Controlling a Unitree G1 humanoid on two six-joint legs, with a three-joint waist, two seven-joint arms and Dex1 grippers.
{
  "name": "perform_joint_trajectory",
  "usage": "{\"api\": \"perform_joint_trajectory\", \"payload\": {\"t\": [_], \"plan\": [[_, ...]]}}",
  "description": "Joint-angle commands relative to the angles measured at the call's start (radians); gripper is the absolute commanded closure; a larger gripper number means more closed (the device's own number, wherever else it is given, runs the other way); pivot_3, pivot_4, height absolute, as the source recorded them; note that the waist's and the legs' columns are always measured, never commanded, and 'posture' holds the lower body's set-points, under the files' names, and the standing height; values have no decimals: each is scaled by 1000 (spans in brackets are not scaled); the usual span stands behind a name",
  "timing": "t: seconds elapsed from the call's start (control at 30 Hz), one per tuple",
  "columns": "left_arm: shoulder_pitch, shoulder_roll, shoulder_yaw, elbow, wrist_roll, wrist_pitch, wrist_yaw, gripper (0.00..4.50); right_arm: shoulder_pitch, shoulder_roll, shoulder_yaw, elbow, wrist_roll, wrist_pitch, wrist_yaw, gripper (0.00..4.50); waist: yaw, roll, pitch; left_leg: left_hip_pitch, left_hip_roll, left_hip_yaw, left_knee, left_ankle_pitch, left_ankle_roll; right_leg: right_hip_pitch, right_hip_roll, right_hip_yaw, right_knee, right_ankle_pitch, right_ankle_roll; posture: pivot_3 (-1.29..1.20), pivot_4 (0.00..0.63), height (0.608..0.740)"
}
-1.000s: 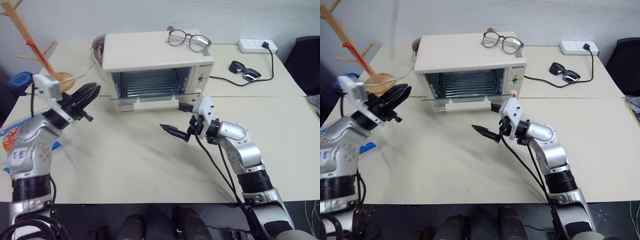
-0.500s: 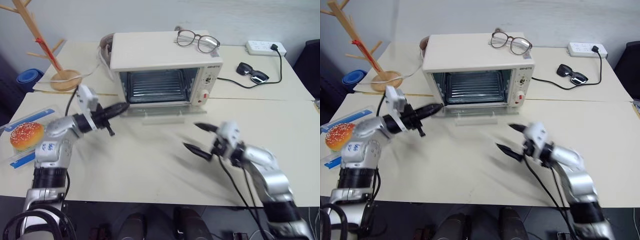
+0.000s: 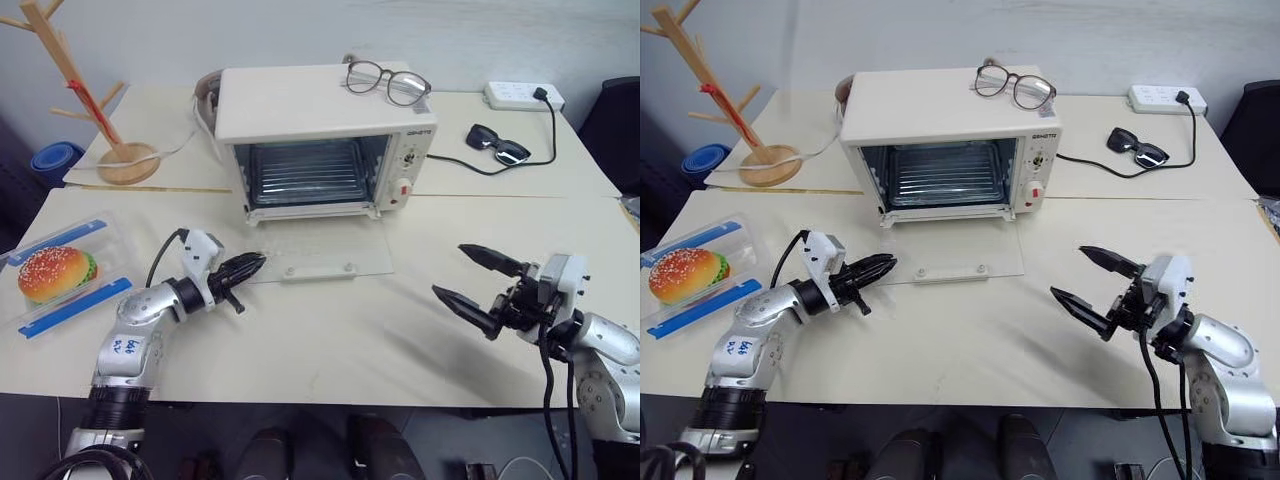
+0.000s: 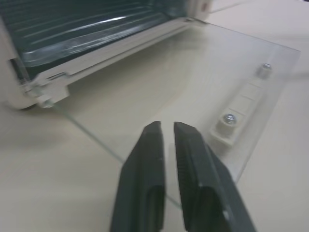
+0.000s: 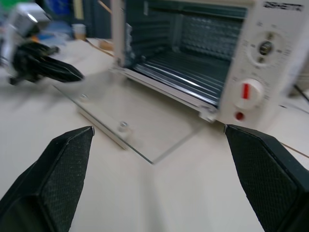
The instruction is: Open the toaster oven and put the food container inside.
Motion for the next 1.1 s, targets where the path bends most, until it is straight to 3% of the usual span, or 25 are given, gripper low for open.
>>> {"api": "perform_joint_trajectory", "payload": {"t": [0.03, 0.23, 0.37, 0.53, 0.63, 0.83, 0.97, 1.1], "plan": [[103, -19, 165, -183, -119, 11, 61, 2948, -71, 29, 43, -2, 23, -35, 45, 0, -5, 0, 0, 0, 1, 0, 0, 0, 0, -1, 0, 0, 0, 0, 0, 0, 150, 740], [503, -30, 594, -488, -391, 89, 125, 1109, -176, 103, 139, 1, 52, -47, 109, 0, -23, 0, 0, -1, 3, -1, -2, -1, -2, -1, 1, -1, -3, -1, -1, 0, 150, 740], [731, -69, 842, -479, -507, 100, 155, 11, -230, 139, 191, 2, 51, -65, 156, 0, -22, 0, 0, 0, 3, -2, -1, -2, -1, 2, 0, -1, -5, -1, -2, 0, 150, 740], [797, -90, 1005, -343, -606, 111, 242, 11, -261, 175, 220, 21, 50, -89, 186, 0, -3, 0, 0, 2, 2, -8, -1, -2, 0, 7, -2, -7, -9, -2, -3, 0, 150, 740], [792, -64, 1025, -277, -571, 118, 309, 11, -267, 183, 234, 20, 42, -100, 198, 0, 1, 0, 0, 5, 1, -9, -1, -3, 1, 11, -3, -7, -10, -2, -3, 0, 150, 740], [660, 175, 1045, -93, -611, 273, 449, 11, -260, 179, 249, 17, 19, -126, 208, 0, 2, -1, -1, 10, 1, -11, -3, -4, 0, 16, -3, -10, -10, -3, -5, 0, 150, 740], [589, 413, 1013, 121, -588, 455, 420, 11, -253, 177, 254, 21, 6, -133, 197, 0, -2, -1, -1, 10, 1, -11, -4, -4, -1, 16, -3, -11, -10, -3, -6, 0, 150, 740], [543, 576, 938, 321, -512, 579, 379, 11, -245, 178, 257, 12, -4, -133, 180, 0, -23, 0, 0, 12, 0, -9, -11, -4, -1, 14, -5, -9, -11, -3, -6, 0, 150, 740]]}}
